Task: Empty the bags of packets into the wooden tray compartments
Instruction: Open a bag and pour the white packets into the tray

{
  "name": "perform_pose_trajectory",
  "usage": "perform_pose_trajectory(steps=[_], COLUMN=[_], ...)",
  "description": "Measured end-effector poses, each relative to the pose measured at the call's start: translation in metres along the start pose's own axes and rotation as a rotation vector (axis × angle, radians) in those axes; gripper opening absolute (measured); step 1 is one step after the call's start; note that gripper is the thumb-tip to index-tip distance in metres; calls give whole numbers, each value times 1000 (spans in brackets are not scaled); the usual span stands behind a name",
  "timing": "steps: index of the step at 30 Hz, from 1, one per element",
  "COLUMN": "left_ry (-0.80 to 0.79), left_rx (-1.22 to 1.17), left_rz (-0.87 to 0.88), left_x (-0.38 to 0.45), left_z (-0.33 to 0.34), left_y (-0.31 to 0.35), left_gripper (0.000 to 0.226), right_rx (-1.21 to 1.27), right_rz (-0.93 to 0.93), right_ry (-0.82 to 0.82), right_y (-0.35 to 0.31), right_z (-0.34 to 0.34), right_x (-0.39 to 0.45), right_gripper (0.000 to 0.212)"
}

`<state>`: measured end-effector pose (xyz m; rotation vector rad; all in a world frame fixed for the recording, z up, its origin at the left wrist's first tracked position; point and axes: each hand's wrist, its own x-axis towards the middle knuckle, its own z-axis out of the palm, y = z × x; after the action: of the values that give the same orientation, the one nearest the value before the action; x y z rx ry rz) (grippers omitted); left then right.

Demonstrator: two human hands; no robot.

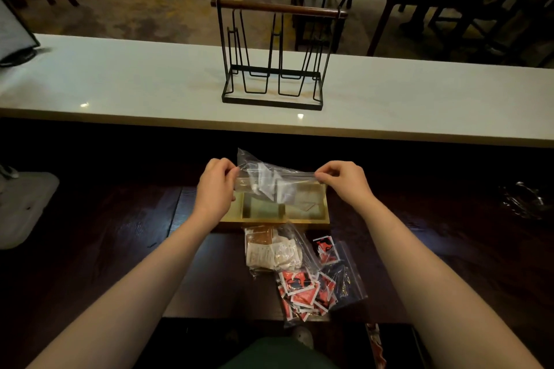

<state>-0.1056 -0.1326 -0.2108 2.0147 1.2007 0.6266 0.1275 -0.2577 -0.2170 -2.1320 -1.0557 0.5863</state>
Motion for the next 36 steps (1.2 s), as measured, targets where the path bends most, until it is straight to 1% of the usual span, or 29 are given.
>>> perform_pose_trajectory(steps=[4, 10, 13, 17, 21, 26, 30, 36], left_ry=[2, -23, -19, 7, 28, 18, 15, 23], left_rx=[66, 76, 116, 166, 267, 277, 276, 252], left_rz=[67, 120, 132, 216, 289, 327, 316, 352], left_x=[3, 2, 2, 0, 2, 3, 5, 1], left_z=[5, 13, 13, 8, 4, 1, -3, -9], left_y=[3, 21, 33, 51, 67, 85, 92, 102], left_gripper=[18, 15, 16, 17, 20, 20, 20, 18], right_rx=[-14, 20, 58, 81, 140, 191, 228, 261], right_rz=[39, 97, 101, 94, 96, 102, 112, 75], right_ry=[3, 2, 36, 53, 63, 81, 81, 82], right_y=[16, 32, 34, 33, 32, 31, 31, 28], right_z=[6, 12, 12, 9, 10, 12, 13, 10], right_x=[0, -3, -5, -6, -6, -6, -6, -8], right_gripper=[7, 9, 8, 7, 8, 8, 10, 11])
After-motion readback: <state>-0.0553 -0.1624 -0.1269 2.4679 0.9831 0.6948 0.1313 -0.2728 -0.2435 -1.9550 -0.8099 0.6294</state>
